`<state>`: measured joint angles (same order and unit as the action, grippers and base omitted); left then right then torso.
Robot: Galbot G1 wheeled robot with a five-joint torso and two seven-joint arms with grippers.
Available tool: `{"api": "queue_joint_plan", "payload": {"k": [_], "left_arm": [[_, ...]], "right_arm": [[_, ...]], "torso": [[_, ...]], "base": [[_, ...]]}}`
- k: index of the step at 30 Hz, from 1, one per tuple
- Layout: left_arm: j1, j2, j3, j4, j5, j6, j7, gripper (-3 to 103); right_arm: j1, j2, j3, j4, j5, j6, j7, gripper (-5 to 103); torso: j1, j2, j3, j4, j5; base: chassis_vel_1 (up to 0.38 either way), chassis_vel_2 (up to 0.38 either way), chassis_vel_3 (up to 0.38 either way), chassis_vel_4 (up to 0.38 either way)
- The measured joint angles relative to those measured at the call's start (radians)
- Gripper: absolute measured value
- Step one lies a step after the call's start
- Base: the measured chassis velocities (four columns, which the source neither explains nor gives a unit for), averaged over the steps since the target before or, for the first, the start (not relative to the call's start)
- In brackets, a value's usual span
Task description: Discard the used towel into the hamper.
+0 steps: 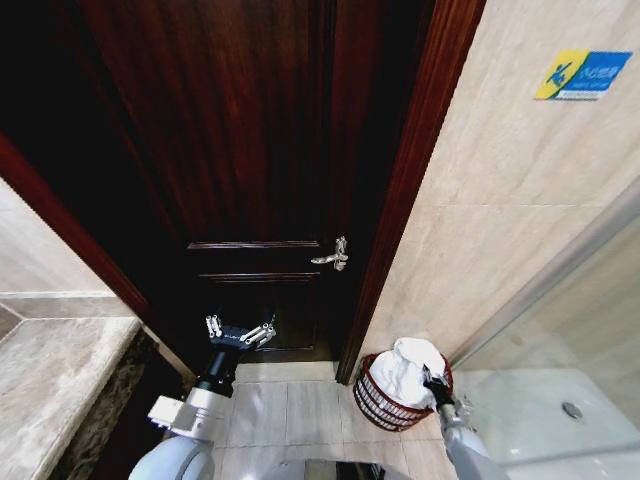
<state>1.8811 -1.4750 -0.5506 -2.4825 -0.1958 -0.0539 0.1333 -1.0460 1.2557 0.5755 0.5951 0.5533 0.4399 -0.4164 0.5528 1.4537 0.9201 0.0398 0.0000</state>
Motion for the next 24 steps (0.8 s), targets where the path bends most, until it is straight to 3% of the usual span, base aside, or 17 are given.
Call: {"api": "queue_joint_plan", "payload": {"k": [21,24], "left_arm": [[0.000,0.000,0.000,0.000,0.000,0.000,0.000,100],[0.000,0.000,0.000,0.000,0.000,0.000,0.000,100]], "right_arm": [[0.166,-0.039,0.001,-0.164,-0.281,-0.251,-0.071,10],[0.221,-0.036,0.002,-0.214,-0.369,-0.279,-0.074,10]], "torso": [[0.000,0.000,0.000,-0.0001,-0.0002],[0.000,0.000,0.000,-0.0002,-0.0003]], "base": [[0.000,0.000,0.000,0.000],[0.000,0.000,0.000,0.000]]}}
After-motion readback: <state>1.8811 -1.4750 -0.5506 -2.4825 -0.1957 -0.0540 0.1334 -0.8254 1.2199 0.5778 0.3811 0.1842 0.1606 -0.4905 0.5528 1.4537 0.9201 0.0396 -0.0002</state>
